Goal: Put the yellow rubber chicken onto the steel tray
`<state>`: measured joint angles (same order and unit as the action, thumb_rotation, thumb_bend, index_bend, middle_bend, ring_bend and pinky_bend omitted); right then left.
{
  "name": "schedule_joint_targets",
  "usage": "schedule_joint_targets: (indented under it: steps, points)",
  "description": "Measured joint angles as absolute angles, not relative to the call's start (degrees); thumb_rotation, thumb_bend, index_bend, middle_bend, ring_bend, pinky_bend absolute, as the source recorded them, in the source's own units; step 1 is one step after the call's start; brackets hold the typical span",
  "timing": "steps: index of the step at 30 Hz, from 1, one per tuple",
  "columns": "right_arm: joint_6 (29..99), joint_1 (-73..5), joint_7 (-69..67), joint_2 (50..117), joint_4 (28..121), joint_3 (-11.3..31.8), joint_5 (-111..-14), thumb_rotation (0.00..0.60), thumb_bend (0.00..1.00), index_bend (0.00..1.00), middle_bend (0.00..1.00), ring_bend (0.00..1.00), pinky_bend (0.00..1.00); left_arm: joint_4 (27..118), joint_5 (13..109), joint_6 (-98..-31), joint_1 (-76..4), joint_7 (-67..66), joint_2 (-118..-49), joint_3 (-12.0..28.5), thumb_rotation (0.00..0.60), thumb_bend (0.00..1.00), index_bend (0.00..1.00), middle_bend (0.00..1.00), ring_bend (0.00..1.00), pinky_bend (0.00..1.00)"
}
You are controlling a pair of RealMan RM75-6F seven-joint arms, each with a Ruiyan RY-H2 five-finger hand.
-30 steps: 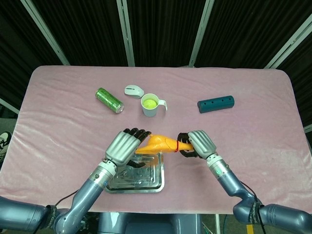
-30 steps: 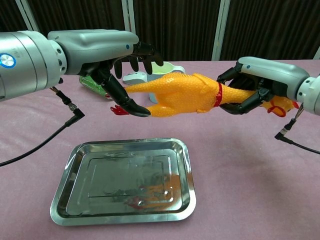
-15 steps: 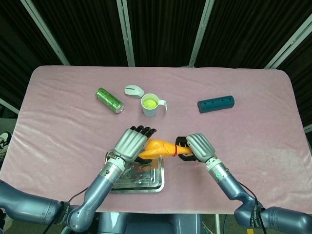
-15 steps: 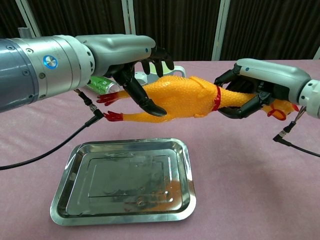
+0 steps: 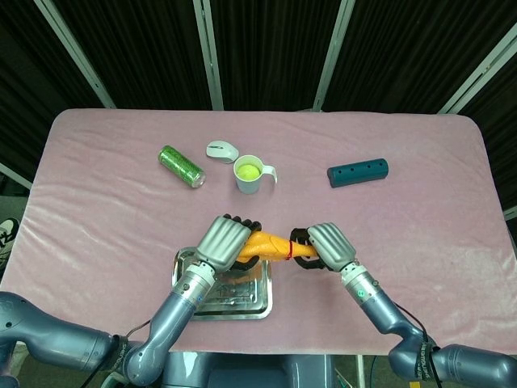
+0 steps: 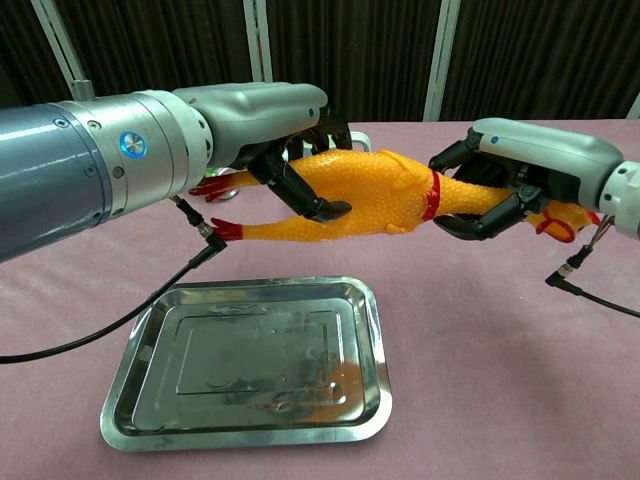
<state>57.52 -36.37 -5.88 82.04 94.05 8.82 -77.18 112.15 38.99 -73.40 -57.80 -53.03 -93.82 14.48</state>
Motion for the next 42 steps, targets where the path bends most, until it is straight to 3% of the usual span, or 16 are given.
schedule_joint_targets:
  steps: [7,15,18,20,22,24,35,42]
  points:
    - [57.5,-36.4,-5.7,82.3,94.2,8.8,-77.1,0.6,0.76,1.0,0.78,0.71,0.85,110.7,41.9,-74.3,-57.4,-51.3,-94.4,13.8,0.6,0.68,0.65,0.65,0.59,0.5]
    - [57.4,-36.5,-5.7,82.5,94.1,8.9,-76.8,0.6,0.76,1.0,0.78,0.72,0.85,108.9,43.8,-74.3,-57.2,-50.0,-95.0,13.4,0.6,0.72,0.72,0.72,0.66,0.52]
    - [57.3,-36.5,-5.8,82.6,93.8,9.0,-76.6,0.6,0.76,1.0,0.78,0.72,0.85,108.6,44.2,-74.2,-57.0,-49.7,-95.1,13.2,0.6,0.58,0.64,0.64,0.61,0.52]
    - [57.2,-36.5,-5.9,82.6,93.6,9.1,-76.4,0.6,0.76,1.0,0.78,0.72,0.85,108.9,44.0,-74.0,-56.9,-49.4,-94.7,13.1,0.6,0.38,0.51,0.55,0.55,0.52]
    - [57.0,-36.6,-6.0,82.6,93.3,9.4,-76.1,0.6,0.77,1.0,0.78,0.72,0.85,109.4,43.7,-73.6,-56.8,-49.5,-94.0,13.0,0.583,0.12,0.36,0.45,0.49,0.51]
    - [56.9,-36.7,-6.1,82.6,93.0,9.6,-75.8,0.6,0.77,1.0,0.78,0.72,0.85,109.7,43.6,-73.6,-56.6,-49.4,-93.5,12.9,0.542,0.01,0.28,0.4,0.46,0.51]
    - [56.1,-37.2,-6.3,82.6,91.3,10.9,-73.6,0.6,0.78,1.0,0.78,0.72,0.85,109.7,43.6,-73.9,-55.8,-48.5,-92.6,12.9,0.435,0.0,0.2,0.35,0.42,0.5]
    - [56.1,-37.1,-7.0,82.7,90.8,11.1,-73.4,0.6,0.78,1.0,0.78,0.72,0.85,109.2,44.0,-74.1,-55.7,-48.5,-92.6,12.9,0.426,0.0,0.17,0.32,0.41,0.5]
